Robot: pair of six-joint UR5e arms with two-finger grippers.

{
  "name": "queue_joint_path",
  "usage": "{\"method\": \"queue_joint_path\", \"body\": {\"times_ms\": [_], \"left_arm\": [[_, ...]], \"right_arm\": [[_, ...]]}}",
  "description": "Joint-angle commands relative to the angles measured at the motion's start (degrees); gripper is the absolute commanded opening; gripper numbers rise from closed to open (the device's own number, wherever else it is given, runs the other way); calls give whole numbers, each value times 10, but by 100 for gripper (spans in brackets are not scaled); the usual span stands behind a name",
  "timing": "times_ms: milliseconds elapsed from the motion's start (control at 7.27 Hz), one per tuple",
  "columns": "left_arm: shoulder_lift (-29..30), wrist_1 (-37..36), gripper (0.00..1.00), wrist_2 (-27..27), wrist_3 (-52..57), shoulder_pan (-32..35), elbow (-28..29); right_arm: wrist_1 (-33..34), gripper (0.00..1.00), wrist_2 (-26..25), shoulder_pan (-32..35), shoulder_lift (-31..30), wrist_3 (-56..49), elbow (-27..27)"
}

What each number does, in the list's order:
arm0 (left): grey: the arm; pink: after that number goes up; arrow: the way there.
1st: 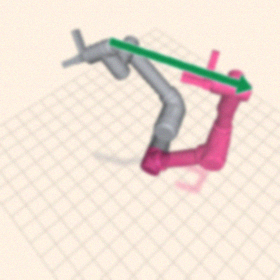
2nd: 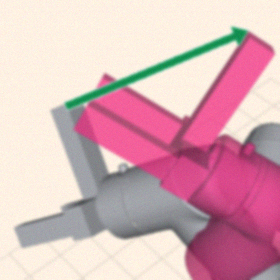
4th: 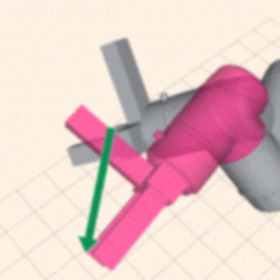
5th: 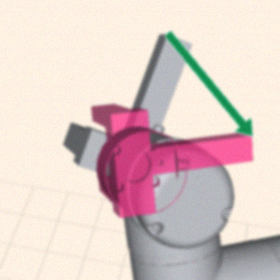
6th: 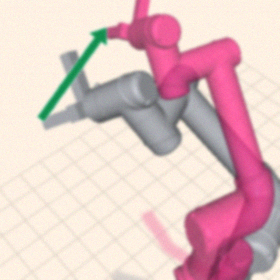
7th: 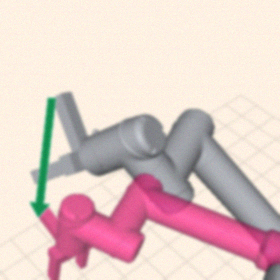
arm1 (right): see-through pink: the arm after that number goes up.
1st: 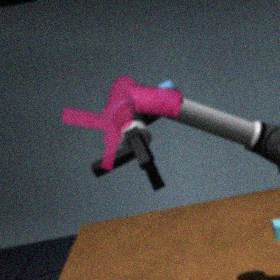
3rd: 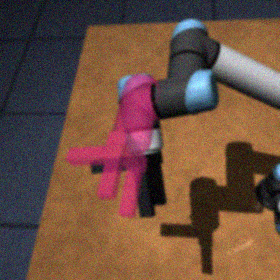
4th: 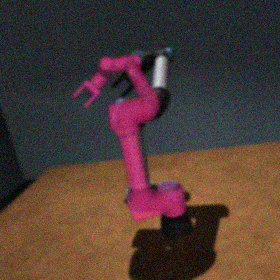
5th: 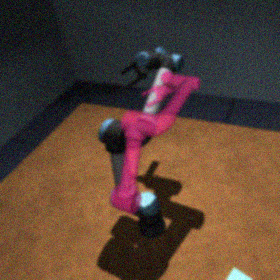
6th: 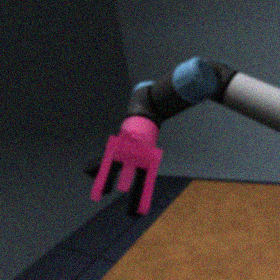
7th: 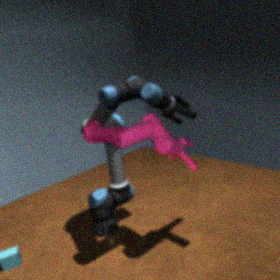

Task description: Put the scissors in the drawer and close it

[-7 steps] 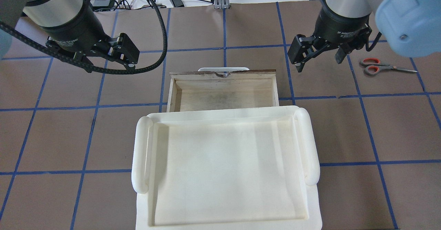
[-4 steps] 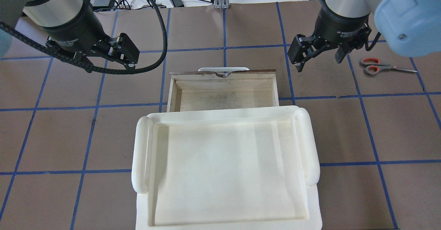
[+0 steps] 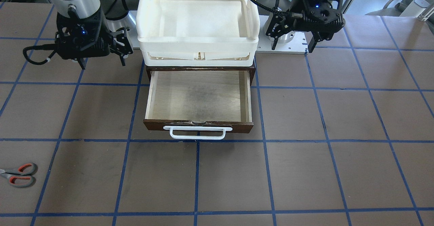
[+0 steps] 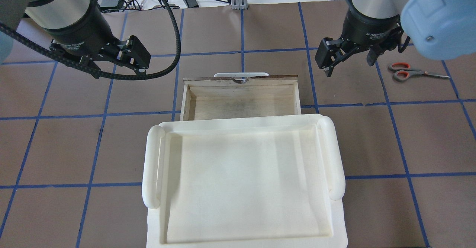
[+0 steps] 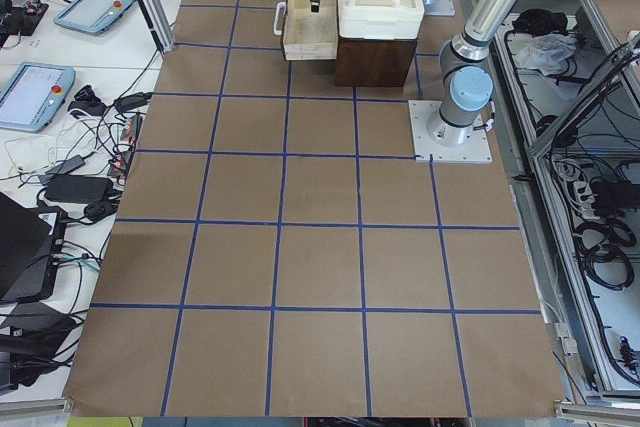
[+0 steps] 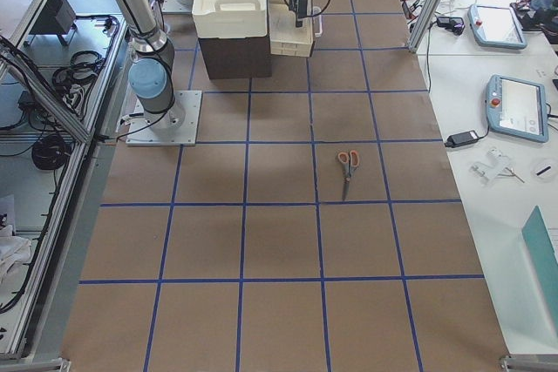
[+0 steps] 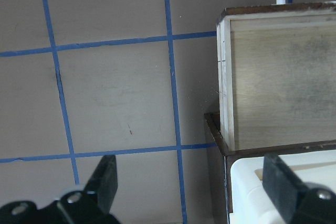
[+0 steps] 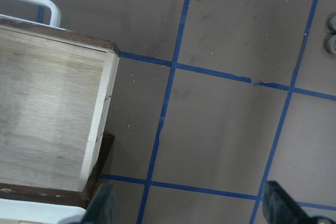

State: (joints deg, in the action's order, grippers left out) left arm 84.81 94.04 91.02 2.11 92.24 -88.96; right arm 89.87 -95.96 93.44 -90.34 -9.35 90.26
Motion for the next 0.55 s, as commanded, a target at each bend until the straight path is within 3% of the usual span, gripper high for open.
{"method": "queue_joint_path", "body": {"times_ms": [0,412], "left_arm": [[0,0,100,0,0,1,0],[2,-1,100,-1,-3,1,0]], "right_arm": [[2,100,-15,-1,3,-17,0],[53,100,-12,-41,11,-76,0]]}}
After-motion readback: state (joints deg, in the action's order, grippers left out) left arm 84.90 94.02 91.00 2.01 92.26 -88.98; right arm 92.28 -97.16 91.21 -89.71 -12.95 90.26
